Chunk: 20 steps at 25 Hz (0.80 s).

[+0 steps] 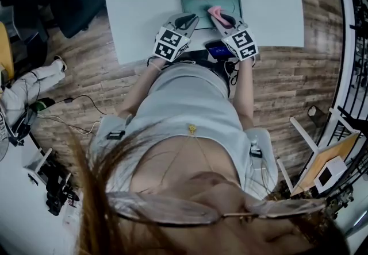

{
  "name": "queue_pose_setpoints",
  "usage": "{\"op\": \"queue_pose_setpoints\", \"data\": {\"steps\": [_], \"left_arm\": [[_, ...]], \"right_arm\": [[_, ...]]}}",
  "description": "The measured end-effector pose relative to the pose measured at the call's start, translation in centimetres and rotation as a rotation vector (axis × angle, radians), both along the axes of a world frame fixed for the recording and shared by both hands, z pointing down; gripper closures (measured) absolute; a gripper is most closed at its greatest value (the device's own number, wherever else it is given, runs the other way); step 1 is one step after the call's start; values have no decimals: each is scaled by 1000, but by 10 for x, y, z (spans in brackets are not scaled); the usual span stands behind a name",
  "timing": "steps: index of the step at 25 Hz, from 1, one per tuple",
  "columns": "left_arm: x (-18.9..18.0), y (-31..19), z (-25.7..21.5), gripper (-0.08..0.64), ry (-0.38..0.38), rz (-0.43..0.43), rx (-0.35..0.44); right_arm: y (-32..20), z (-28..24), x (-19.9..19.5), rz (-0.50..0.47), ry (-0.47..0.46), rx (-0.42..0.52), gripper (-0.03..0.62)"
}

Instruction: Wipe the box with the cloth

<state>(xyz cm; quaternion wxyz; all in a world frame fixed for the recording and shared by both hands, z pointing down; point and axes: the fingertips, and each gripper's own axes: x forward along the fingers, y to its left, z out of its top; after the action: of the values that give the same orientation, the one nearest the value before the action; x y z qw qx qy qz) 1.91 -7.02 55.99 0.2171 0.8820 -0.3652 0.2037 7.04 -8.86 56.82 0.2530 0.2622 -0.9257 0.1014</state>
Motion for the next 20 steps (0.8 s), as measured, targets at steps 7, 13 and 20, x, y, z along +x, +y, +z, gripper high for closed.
{"op": "queue_pose_setpoints", "data": {"steps": [7, 13, 20], "left_arm": [[17, -9, -49, 520, 41, 9, 129], [24, -18, -99, 522, 99, 0, 232], [26, -19, -138, 521, 120, -33, 315]], "right_arm": [[0, -53, -1, 3, -123, 117, 552], [-7, -115, -5, 10, -273, 222, 552], [-6, -166, 0, 13, -369, 294, 554]]}}
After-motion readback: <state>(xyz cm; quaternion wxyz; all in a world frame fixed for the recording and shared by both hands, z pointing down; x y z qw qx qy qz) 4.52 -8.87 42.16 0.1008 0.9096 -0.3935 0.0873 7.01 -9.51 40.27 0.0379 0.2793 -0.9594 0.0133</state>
